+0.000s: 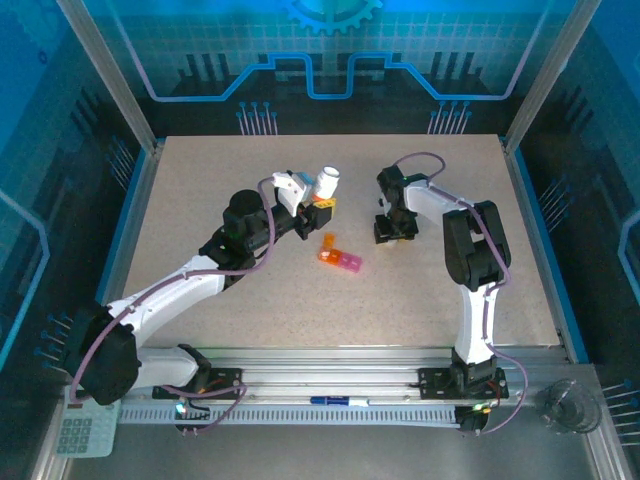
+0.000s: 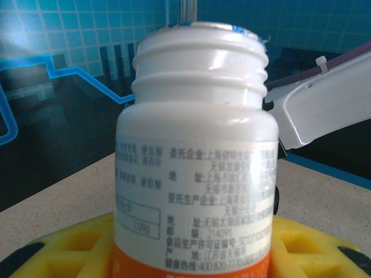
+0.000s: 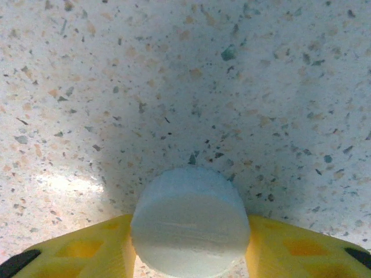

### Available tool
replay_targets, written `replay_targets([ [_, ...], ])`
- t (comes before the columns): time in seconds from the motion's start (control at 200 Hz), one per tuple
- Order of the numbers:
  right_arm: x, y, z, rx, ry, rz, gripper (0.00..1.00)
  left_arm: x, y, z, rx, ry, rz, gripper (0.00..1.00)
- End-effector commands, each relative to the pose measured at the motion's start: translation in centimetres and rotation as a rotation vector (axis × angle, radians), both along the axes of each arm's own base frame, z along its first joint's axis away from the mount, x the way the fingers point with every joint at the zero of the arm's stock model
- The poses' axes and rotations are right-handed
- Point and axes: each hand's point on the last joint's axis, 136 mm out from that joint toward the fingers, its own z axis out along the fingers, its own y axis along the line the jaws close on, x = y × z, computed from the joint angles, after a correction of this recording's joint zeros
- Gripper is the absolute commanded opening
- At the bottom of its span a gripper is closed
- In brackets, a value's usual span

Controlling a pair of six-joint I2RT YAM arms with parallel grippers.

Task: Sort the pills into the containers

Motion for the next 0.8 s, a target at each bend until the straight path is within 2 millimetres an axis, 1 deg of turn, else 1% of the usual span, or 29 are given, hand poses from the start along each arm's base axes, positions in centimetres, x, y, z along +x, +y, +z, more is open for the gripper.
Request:
replay_targets([
  [0.0,0.7,0.9,-0.5,0.014,-0.006,0.012,0.49,-0.6,0.3,0.9,-0.031,-0.012,-0.012,0.0],
  [0.03,0.7,0.9,-0.5,0.015,-0.006,0.012,0.47,-0.6,0.3,0.9,-0.034,-0.011,-0.012,0.0],
  [0.26,0.7,1.0,0.2,0.023,-0.023,0.013,0.44,-0.6,0.2,0.5,-0.027,-0.005,-0.014,0.0],
  [0.335,0.9,1.1,0.8,0.029,-0.04,0.011,0.42,-0.6,0.2,0.4,-0.024,-0.005,-0.016,0.0],
  [0.595,1.3,1.4,3.1,0.058,-0.092,0.009,0.42,-0.5,0.3,-0.2,-0.013,-0.008,-0.011,0.0],
  [0.79,1.4,1.5,4.4,0.073,-0.119,0.013,0.42,-0.3,0.3,-1.4,0.001,0.009,-0.001,0.0],
])
